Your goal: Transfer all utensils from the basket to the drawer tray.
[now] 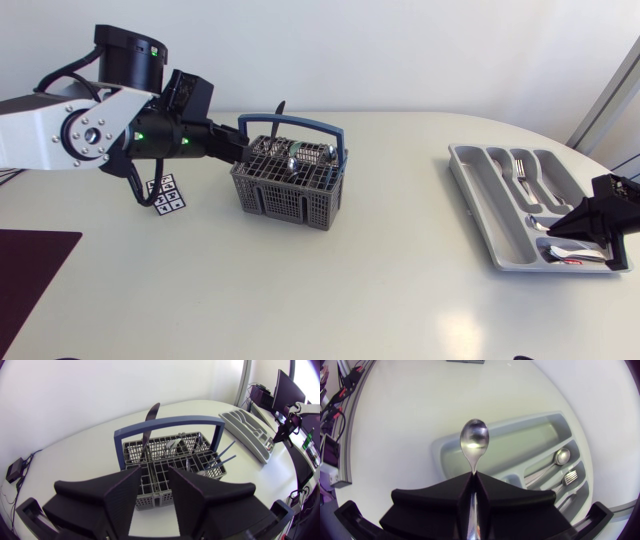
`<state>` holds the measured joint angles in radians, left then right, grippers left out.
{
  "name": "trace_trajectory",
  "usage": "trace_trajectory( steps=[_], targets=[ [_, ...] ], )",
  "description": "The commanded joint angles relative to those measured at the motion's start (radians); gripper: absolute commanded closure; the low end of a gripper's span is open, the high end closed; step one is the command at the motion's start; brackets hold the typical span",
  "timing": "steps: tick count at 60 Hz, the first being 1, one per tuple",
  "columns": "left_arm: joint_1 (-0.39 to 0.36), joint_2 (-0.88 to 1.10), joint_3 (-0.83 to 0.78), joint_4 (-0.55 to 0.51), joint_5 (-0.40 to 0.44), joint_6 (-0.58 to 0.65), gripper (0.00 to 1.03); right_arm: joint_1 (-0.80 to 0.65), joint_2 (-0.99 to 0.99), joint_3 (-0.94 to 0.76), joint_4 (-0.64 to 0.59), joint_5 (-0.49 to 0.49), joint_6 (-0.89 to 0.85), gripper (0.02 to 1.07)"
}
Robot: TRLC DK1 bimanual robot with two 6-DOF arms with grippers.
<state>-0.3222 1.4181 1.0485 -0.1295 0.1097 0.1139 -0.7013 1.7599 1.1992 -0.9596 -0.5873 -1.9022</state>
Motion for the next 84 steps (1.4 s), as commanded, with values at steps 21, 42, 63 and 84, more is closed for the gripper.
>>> trace_trajectory(
  steps=[21, 42, 63, 84],
  targets=[
    [0.003, -0.001, -0.054, 0.002, -0.004, 0.018, 0.60, -0.098, 0.237, 0.174, 0.013, 0.169, -0.205, 0.97],
    [0.074, 0.008, -0.061, 0.002, 0.001, 0.036, 0.60, -0.081, 0.179, 0.103, 0.070, 0.221, -0.136, 0.17],
    [0.198, 0.099, -0.047, 0.033, 0.084, 0.050, 0.60, 0.134, -0.162, -0.159, 0.131, 0.152, 0.118, 0.10],
    [0.264, 0.260, 0.033, 0.041, 0.173, 0.056, 0.60, 0.660, -0.330, -0.323, 0.440, 0.080, 0.746, 0.10]
  ],
)
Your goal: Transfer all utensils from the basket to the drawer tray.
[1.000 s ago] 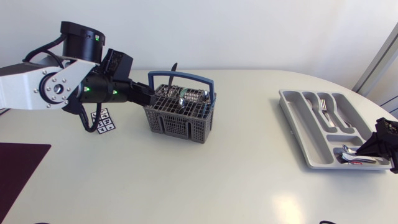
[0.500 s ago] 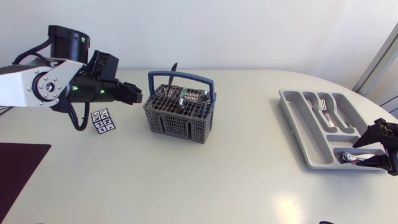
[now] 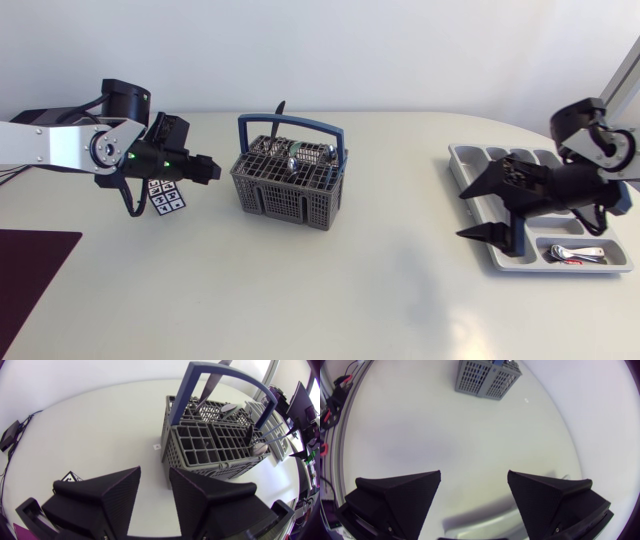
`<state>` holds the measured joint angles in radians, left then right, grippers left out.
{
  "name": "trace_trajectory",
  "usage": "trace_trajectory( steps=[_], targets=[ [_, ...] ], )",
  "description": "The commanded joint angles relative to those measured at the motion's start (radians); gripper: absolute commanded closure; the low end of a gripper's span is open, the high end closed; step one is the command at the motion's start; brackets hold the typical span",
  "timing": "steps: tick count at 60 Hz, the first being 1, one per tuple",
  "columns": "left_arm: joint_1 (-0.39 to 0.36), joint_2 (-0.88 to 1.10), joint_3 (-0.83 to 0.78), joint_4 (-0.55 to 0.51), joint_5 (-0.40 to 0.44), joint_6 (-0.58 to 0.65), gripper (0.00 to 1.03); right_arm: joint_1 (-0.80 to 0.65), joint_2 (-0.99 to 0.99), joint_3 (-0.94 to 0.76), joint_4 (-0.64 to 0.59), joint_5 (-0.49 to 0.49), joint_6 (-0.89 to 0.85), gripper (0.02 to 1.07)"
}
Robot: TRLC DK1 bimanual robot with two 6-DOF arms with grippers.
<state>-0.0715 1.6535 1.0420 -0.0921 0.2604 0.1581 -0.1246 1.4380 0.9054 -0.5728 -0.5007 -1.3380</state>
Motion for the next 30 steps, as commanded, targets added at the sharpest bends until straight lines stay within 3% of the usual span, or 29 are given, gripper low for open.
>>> trace_trajectory(
  steps=[1, 13, 20, 30],
  targets=[
    [0.013, 0.026, 0.041, 0.003, 0.022, 0.014, 0.60, 0.106, -0.007, -0.031, 0.076, -0.007, 0.214, 0.10],
    [0.010, 0.078, 0.064, 0.017, 0.030, 0.018, 0.60, 0.306, 0.058, -0.002, 0.310, -0.015, 0.513, 0.11],
    [0.007, 0.111, 0.081, 0.017, 0.040, 0.017, 0.60, 0.370, 0.113, 0.050, 0.364, -0.016, 0.612, 0.14],
    [-0.007, 0.138, 0.098, 0.002, 0.088, 0.012, 0.60, 0.422, 0.173, 0.090, 0.484, -0.018, 0.741, 0.25]
  ],
)
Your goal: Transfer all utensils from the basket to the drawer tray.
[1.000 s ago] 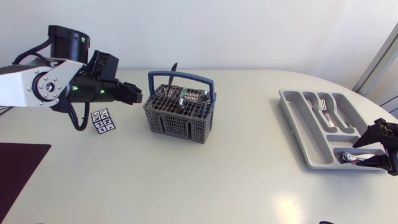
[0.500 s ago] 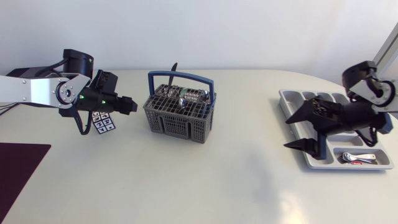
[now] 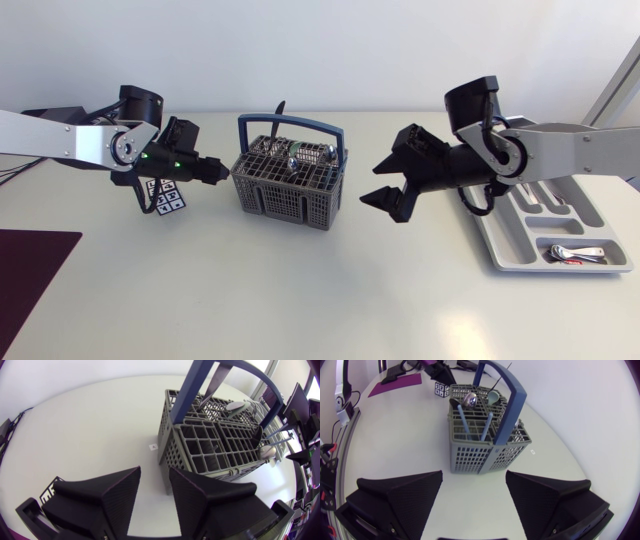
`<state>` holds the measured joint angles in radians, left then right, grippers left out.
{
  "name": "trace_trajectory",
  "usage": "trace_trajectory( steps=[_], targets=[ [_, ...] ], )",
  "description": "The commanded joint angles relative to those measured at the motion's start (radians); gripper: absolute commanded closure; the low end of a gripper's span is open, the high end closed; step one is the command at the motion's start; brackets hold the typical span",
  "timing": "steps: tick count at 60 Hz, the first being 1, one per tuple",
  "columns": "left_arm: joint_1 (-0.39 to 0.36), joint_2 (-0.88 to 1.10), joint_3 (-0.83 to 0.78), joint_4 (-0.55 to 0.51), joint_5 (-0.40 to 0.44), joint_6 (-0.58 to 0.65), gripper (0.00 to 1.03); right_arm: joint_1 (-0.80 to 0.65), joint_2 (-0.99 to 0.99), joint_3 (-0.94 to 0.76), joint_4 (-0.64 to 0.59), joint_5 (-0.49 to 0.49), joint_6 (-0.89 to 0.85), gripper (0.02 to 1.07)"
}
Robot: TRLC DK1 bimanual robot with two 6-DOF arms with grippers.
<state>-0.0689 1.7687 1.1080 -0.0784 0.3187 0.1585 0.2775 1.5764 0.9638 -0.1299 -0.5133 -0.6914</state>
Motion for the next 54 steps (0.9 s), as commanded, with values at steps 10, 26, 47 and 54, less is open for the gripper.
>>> trace_trajectory(
  steps=[10, 26, 47, 54],
  targets=[
    [-0.040, 0.035, 0.026, -0.032, 0.066, 0.036, 0.60, 0.049, 0.100, 0.075, 0.115, -0.001, 0.173, 0.40],
    [-0.072, 0.006, -0.005, -0.049, 0.108, 0.073, 0.60, -0.009, 0.126, 0.082, 0.150, 0.002, 0.233, 0.48],
    [-0.081, -0.006, -0.010, -0.063, 0.106, 0.078, 0.60, -0.041, 0.163, 0.079, 0.208, -0.025, 0.260, 0.52],
    [-0.083, -0.026, -0.025, -0.066, 0.108, 0.084, 0.60, -0.038, 0.166, 0.079, 0.211, -0.027, 0.262, 0.63]
  ],
)
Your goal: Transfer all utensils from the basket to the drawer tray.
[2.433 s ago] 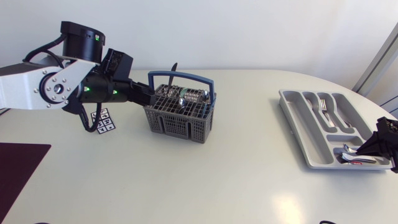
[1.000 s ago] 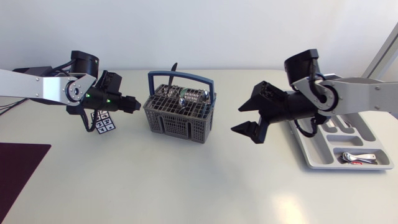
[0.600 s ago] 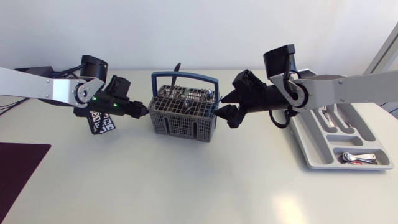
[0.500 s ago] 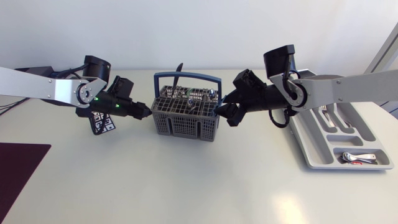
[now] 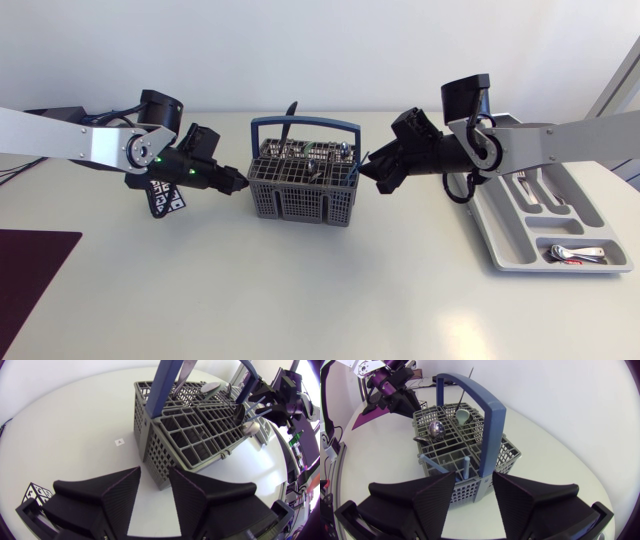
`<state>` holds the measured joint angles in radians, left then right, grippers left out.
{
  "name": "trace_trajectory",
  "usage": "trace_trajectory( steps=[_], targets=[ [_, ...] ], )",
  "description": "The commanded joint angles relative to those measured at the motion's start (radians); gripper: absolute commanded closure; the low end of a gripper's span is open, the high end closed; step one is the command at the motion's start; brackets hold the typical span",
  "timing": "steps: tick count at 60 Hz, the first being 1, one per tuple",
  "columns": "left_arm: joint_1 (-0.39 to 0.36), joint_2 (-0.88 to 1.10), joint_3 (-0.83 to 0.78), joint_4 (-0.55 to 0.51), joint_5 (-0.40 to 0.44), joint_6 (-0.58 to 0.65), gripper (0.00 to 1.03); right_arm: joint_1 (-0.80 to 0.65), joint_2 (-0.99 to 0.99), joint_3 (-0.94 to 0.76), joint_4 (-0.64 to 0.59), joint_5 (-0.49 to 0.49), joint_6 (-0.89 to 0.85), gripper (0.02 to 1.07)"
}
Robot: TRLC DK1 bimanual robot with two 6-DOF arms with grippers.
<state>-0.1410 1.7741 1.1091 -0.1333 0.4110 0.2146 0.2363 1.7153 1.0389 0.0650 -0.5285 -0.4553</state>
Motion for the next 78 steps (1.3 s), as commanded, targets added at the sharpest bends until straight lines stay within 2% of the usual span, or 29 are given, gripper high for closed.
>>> trace_trajectory(
  steps=[1, 10, 22, 31, 63, 78],
  targets=[
    [-0.011, -0.033, -0.028, -0.011, 0.015, 0.029, 0.60, 0.003, 0.027, 0.004, 0.021, -0.011, 0.027, 0.65],
    [-0.011, -0.050, -0.043, -0.014, 0.029, 0.034, 0.60, 0.014, 0.040, 0.010, 0.041, -0.013, 0.044, 0.67],
    [-0.014, -0.076, -0.055, -0.017, 0.032, 0.035, 0.60, 0.023, 0.047, 0.018, 0.053, -0.011, 0.055, 0.92],
    [-0.017, -0.088, -0.058, -0.020, 0.032, 0.035, 0.60, 0.024, 0.050, 0.019, 0.050, -0.018, 0.056, 0.97],
    [-0.022, -0.111, -0.074, -0.022, 0.034, 0.040, 0.60, 0.008, -0.054, -0.034, 0.041, -0.070, 0.055, 1.00],
    [-0.022, -0.120, -0.080, -0.020, 0.034, 0.046, 0.60, -0.031, -0.198, -0.050, -0.054, -0.097, 0.044, 1.00]
  ],
)
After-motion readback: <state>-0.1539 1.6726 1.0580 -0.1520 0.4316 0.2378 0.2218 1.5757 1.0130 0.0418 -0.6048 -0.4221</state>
